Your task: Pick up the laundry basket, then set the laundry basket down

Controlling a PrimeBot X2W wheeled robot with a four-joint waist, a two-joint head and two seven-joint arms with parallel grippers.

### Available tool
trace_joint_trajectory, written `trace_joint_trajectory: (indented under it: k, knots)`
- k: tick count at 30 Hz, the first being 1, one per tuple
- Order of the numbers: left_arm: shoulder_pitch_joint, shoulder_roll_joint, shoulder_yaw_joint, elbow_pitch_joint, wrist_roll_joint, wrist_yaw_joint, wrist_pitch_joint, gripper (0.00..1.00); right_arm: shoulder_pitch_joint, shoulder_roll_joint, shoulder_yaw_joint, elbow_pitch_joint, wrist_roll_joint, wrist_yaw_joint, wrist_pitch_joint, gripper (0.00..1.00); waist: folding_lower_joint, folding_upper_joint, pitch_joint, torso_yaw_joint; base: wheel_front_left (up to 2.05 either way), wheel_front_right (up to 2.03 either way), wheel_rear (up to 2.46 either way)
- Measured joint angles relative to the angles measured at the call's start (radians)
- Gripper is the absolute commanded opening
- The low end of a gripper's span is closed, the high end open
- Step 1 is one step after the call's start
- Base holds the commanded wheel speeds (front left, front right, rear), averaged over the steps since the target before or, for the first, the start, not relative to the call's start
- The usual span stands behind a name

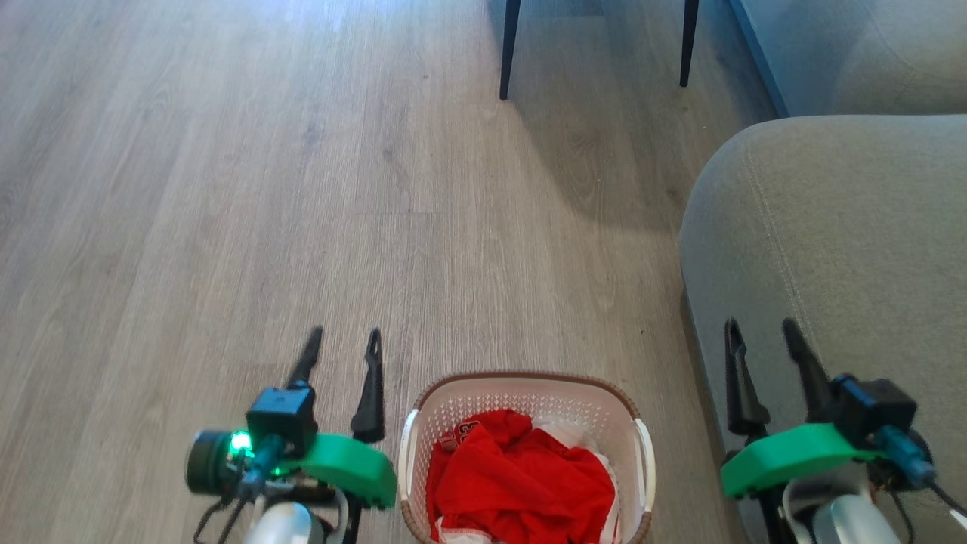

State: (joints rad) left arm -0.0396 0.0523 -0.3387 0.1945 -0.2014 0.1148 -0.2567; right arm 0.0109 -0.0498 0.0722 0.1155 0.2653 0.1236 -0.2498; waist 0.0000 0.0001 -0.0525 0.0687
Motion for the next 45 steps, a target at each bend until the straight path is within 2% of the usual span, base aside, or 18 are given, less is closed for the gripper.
trace_joint_trajectory:
  k: [1, 7, 45]
  knots:
    - [0.001, 0.000, -0.002, 0.008, -0.003, -0.001, 0.000, 0.00, 0.000, 0.000, 0.000, 0.008, 0.000, 0.000, 0.001, 0.00, 0.0000, 0.0000, 0.000, 0.000, 0.00, 0.00, 0.00]
    - [0.076, 0.001, -0.007, 0.082, -0.022, -0.002, 0.006, 0.00, 0.049, 0.001, 0.003, 0.085, 0.017, 0.000, 0.007, 0.00, 0.0000, 0.0000, 0.001, -0.002, 0.00, 0.00, 0.00]
    - [0.057, 0.010, 0.091, 0.082, -0.470, -0.072, 0.090, 0.00, 0.030, -0.001, -0.035, 0.101, 0.441, 0.000, 0.099, 0.00, 0.0000, 0.0000, 0.018, -0.022, 0.00, 0.00, 0.00]
